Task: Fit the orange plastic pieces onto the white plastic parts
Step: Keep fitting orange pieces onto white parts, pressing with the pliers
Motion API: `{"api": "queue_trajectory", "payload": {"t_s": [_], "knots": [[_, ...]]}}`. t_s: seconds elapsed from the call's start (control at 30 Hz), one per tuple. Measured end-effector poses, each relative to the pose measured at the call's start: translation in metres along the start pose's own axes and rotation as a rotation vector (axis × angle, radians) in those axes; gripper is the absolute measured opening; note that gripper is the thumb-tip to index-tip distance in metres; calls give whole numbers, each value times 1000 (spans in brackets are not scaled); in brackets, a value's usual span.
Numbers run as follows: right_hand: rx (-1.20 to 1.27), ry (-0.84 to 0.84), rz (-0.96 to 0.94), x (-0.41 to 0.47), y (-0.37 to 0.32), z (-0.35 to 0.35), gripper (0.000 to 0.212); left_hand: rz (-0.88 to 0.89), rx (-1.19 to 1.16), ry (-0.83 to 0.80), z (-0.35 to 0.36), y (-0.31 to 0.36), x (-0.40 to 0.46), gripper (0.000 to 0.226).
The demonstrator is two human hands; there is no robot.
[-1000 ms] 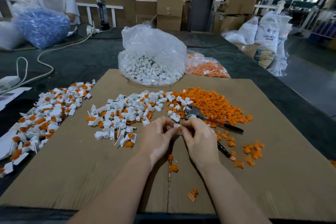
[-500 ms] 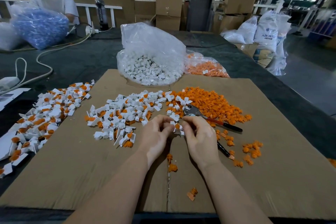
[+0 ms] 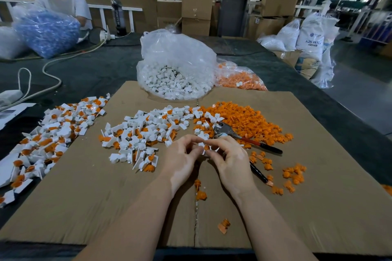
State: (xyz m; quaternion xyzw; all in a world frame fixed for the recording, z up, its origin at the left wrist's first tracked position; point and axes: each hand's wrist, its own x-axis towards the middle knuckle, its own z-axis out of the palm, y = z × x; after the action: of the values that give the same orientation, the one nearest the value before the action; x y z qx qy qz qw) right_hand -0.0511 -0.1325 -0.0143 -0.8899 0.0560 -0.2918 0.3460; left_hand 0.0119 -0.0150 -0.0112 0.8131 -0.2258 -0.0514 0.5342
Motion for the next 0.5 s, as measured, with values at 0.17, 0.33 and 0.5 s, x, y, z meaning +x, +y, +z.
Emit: {"api": "queue_trajectory", "payload": {"t_s": [0.17, 0.33, 0.5], "knots": [[-18, 16, -31, -1, 1, 1, 21, -5, -12, 9, 1, 0, 0, 13], [-35, 14, -31, 0, 1, 1, 21, 2, -39, 10, 2, -2, 2, 9], [-283, 165, 75, 3, 2, -7, 31, -49, -164, 23, 3, -3, 6, 10]]}}
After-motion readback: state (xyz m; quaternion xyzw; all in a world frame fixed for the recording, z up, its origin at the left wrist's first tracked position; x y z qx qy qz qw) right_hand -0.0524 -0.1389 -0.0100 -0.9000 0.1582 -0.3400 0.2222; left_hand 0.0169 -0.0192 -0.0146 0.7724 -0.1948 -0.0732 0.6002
